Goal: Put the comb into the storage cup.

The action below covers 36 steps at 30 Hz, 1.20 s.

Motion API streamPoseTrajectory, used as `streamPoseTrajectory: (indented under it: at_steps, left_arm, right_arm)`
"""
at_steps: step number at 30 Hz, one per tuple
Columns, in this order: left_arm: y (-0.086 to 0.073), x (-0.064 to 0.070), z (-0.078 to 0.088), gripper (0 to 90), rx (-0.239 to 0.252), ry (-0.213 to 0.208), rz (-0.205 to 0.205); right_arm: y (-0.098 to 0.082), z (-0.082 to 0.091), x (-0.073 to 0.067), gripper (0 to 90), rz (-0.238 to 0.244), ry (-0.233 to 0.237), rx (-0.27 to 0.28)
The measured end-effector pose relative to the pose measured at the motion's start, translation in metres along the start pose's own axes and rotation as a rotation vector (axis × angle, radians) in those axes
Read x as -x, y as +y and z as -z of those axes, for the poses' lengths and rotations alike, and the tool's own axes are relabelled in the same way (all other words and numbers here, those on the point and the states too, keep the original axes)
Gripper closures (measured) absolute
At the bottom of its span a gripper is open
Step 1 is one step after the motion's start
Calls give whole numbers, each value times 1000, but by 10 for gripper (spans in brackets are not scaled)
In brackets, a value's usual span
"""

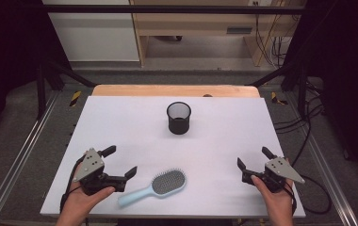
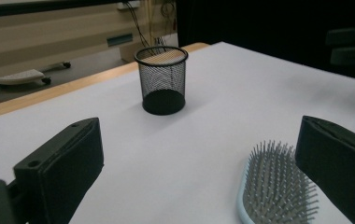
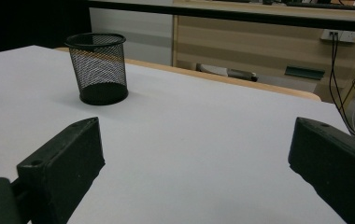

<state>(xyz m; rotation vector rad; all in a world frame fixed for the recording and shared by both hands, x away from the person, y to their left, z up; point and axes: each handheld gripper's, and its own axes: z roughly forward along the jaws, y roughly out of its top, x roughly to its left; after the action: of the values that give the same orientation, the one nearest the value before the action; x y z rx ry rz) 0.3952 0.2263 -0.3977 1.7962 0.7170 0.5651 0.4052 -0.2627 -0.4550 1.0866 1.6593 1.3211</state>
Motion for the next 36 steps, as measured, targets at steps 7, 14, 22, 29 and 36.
streamPoseTrajectory:
  at_steps: [7,14,22,29,36]
  left_arm:
    - [-7,12,-16,15,-101,-45,-47]
    - [-15,14,-24,16,-156,-61,-53]
    - [-28,15,-32,19,-229,-84,-53]
    - [-31,14,-33,22,-246,-92,-49]
    - [-32,15,-34,24,-258,-103,-52]
  right_arm:
    - [-1,0,0,37,2,2,-8]
    - [-1,-1,-1,37,6,8,-13]
    - [-2,-2,-1,37,9,9,-21]
    - [-3,-2,-1,36,9,10,-23]
    - [-3,-3,-2,37,15,13,-26]
